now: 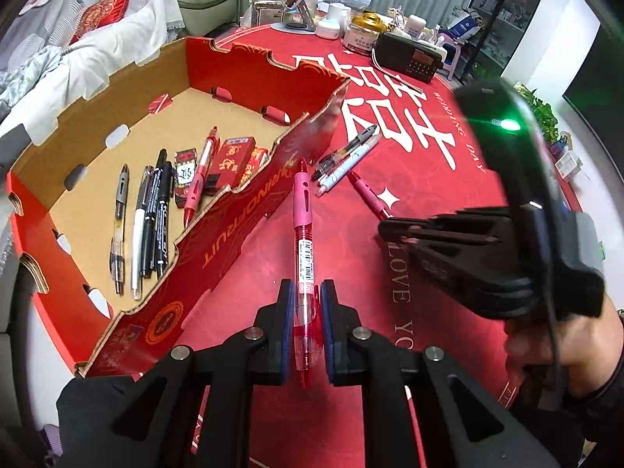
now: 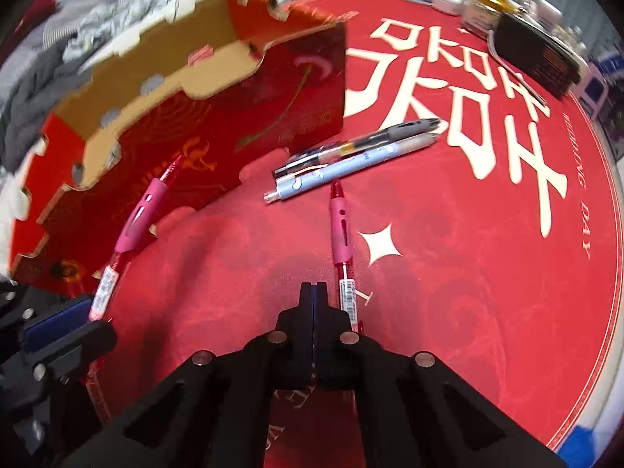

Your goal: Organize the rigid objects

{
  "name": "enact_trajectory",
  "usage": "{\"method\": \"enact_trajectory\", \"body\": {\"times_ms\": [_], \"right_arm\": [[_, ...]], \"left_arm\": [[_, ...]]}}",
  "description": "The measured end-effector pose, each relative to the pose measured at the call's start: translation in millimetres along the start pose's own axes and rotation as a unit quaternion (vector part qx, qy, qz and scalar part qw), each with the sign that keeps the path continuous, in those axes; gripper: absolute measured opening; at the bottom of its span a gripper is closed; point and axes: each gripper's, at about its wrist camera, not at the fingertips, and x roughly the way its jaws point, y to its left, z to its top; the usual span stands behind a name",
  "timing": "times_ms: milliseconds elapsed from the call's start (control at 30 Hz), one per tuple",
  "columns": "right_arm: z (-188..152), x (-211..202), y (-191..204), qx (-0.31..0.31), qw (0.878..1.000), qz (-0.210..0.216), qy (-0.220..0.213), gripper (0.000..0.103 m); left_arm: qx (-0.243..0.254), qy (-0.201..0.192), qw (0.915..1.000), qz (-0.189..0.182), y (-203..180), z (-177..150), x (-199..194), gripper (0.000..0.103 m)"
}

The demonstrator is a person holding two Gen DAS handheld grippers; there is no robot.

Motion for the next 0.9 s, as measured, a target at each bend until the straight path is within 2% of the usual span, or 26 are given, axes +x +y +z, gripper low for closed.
{"method": "enact_trajectory", "body": {"times_ms": [100, 267, 300, 333, 367, 400, 433, 500, 567, 600, 733, 900], "right_arm": [[0, -12, 1, -0.008, 1.0, -0.004, -0.015, 0.0], [5, -1, -6, -0.007, 1.0, -0.012, -0.004, 0.002], [7, 3, -7, -0.007, 1.0, -0.011, -0.002, 0.01], [8, 7, -8, -0.012, 1.0, -0.014, 0.0, 0.025], [9, 10, -8, -0.018, 1.0, -0.015, 0.005, 0.033], [10, 11, -8, -0.021, 1.0, -0.012, 0.005, 0.054], [11, 11, -8, -0.025, 1.0, -0.012, -0.002, 0.062], [11, 12, -8, -0.03, 0.999, -0.017, -0.005, 0.062], [11, 20, -7, -0.034, 0.999, -0.033, 0.012, 0.031], [11, 20, -6, -0.039, 0.999, -0.036, 0.007, 0.014], [15, 21, -2, -0.053, 0.998, -0.038, 0.02, 0.011], [14, -3, -2, -0.041, 0.998, -0.035, -0.02, 0.011]], "left_arm": [[-0.002, -0.004, 1.0, 0.0, 2, 4, 0, 0.014], [0.001, -0.003, 1.0, -0.005, -1, 2, 0, 0.014], [0.002, -0.002, 1.0, -0.007, -2, 2, 1, 0.014], [0.002, -0.001, 1.0, -0.008, -2, 1, 1, 0.014], [0.002, 0.001, 1.0, -0.009, -2, 1, 2, 0.014], [0.002, 0.002, 1.0, -0.009, -2, 1, 3, 0.014], [0.001, 0.002, 1.0, -0.009, -1, 1, 4, 0.014], [-0.002, 0.004, 0.9999, -0.011, 1, 0, 6, 0.014], [-0.005, 0.008, 0.9999, -0.012, 2, 0, 10, 0.014], [-0.005, 0.01, 0.9999, -0.012, 2, 0, 12, 0.014], [-0.003, 0.012, 0.9998, -0.015, 0, -1, 15, 0.014], [0.002, 0.001, 0.9999, -0.012, 0, 3, 6, 0.014]]}}
